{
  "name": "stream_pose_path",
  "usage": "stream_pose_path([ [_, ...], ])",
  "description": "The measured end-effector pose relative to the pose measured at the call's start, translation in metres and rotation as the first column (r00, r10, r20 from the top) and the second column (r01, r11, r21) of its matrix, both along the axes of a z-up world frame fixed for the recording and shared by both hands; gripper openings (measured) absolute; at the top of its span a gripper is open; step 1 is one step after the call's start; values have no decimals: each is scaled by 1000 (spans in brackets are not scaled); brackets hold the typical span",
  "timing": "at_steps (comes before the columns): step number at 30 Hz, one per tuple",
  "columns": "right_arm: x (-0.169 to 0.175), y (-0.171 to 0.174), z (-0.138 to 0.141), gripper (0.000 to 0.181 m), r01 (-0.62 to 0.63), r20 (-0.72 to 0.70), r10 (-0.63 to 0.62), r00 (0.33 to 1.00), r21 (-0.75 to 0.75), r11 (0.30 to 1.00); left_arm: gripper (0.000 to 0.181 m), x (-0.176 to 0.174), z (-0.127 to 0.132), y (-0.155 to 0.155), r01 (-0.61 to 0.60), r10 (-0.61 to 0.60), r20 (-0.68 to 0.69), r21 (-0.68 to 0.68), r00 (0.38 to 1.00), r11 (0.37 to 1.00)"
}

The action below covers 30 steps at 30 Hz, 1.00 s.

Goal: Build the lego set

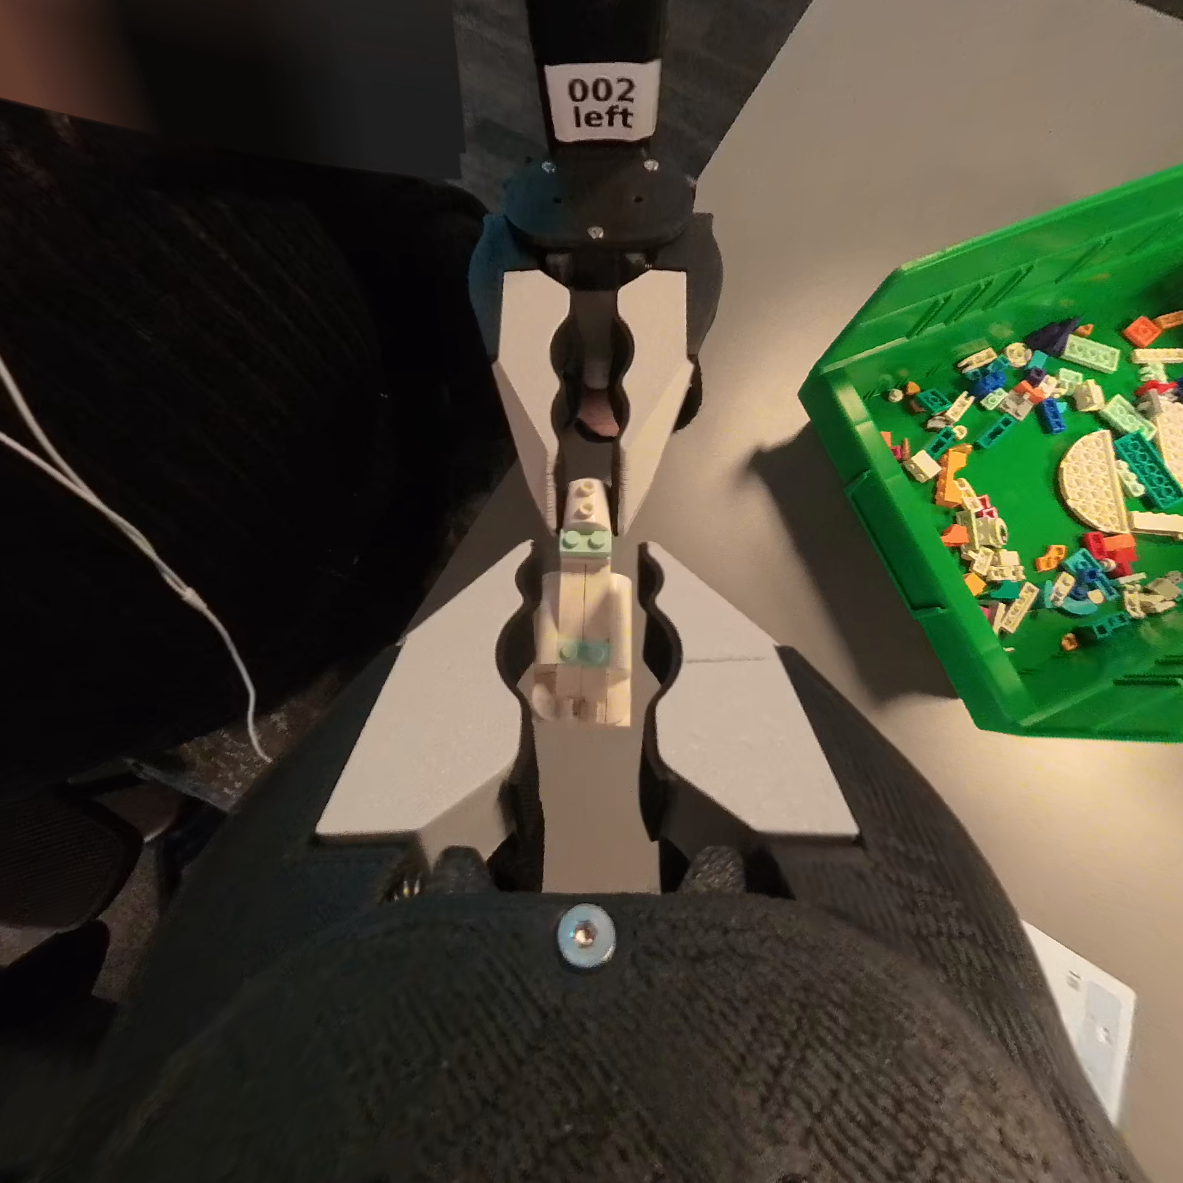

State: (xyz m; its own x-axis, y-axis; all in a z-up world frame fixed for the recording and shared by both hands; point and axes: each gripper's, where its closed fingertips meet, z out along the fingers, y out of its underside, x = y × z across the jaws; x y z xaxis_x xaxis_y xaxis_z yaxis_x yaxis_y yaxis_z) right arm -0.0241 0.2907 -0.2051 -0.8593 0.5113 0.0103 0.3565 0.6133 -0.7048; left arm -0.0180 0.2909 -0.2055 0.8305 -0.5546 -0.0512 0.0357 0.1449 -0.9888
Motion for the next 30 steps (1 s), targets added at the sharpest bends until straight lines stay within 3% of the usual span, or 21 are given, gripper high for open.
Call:
stream_pose_path([
  [3,-2,3,8,44,33,-99,-31,995,23,999,16,-5,1,3,-31,31,21,-19,999,999],
  [6,-9,14,6,56,99,-333,-14,943,239,966,16,-14,5,7,-69,71,64,-36,995,997],
  [9,-17,17,3,56,216,-549,87,831,463,859,16,-24,9,12,-102,108,111,-58,988,993],
  [12,-23,16,0,56,336,-649,203,733,605,721,16,-29,14,16,-131,141,135,-76,981,988],
  [16,-31,24,2,58,455,-683,300,666,691,562,16,-31,18,21,-143,158,162,-103,974,984],
  [20,-36,30,4,54,497,-677,354,645,724,479,16,-31,18,24,-141,164,183,-130,969,981],
  [26,-38,34,2,34,507,-668,379,640,738,445,15,-28,19,23,-109,137,213,-137,967,984],
  [30,-36,34,1,33,497,-658,388,646,748,440,16,-26,18,23,-99,129,218,-146,967,984],
])
